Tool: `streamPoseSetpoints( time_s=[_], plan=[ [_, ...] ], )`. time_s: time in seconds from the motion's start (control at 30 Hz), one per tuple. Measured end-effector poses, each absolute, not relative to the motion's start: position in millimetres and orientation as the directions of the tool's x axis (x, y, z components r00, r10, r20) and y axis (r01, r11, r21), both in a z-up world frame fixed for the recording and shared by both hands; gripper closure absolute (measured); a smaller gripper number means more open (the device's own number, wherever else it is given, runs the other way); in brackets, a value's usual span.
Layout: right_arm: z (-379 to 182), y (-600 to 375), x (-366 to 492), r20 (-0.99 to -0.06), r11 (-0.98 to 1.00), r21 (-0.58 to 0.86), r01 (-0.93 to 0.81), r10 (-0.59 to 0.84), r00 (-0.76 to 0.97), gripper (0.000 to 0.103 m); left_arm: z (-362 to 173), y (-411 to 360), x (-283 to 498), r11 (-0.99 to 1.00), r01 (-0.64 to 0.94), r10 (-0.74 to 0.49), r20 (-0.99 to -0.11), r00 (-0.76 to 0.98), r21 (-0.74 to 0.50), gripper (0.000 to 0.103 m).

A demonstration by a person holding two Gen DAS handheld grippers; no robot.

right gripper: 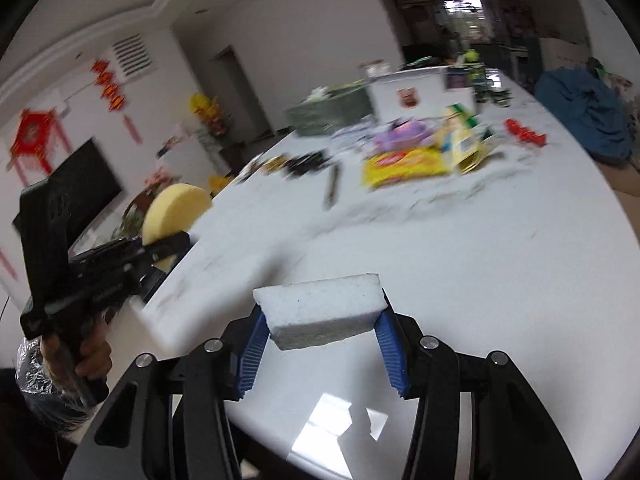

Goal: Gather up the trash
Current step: 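Lower the foam block and sponge into the box and open both tools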

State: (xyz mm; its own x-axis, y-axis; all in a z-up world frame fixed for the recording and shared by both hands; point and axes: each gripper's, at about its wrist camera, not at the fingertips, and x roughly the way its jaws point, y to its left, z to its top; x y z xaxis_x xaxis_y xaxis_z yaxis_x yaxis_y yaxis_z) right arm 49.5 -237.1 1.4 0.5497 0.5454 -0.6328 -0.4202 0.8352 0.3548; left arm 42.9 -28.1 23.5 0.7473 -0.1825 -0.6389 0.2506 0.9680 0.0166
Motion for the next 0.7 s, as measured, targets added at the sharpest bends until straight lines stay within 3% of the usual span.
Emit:
streamPoseSetpoints(
  time_s=[0.17,0.33,0.4,0.47,0.6,0.63,0.7],
  plan=[
    [-30.5,-203.1,-31.9,-0.698,0.776,0.381,-0.502,0.598,0.393,0.053,-30.2,-18.6,-35.3,0.959,0.283,-0.197,-0.735,0.649,-0.007,0.080],
    [-96.0,-185.9,-52.7,-0.793,0.783,0.401,-0.476,0.557,0.247,0.052,-105.5,-10.3,-53.4,0.952,0.306,-0.182,-0.852,0.490,-0.027,0.078],
    [-128.1,-180.2,-45.3,-0.837,0.803,0.375,-0.463,0.508,0.203,0.047,-134.5,-10.0,-44.8,0.956,0.293,-0.139,-0.893,0.428,-0.009,0.068],
    [-159.6,-177.1,-35.1,-0.879,0.824,0.354,-0.441,0.454,0.143,0.045,-155.3,-8.8,-41.1,0.959,0.282,-0.104,-0.919,0.380,0.007,0.038],
    [-173.9,-178.9,-31.1,-0.900,0.840,0.329,-0.431,0.417,0.126,0.042,-179.6,-11.7,-36.7,0.961,0.275,-0.059,-0.947,0.315,0.031,0.033],
    [-169.9,-180.0,-32.8,-0.894,0.836,0.336,-0.433,0.427,0.132,0.035,-180.6,-12.3,-36.3,0.959,0.280,-0.060,-0.949,0.309,0.031,0.032],
    [-157.5,-184.0,-36.6,-0.882,0.830,0.334,-0.446,0.442,0.163,0.031,-178.0,-12.5,-36.5,0.957,0.286,-0.056,-0.945,0.322,0.041,0.027]
  ],
)
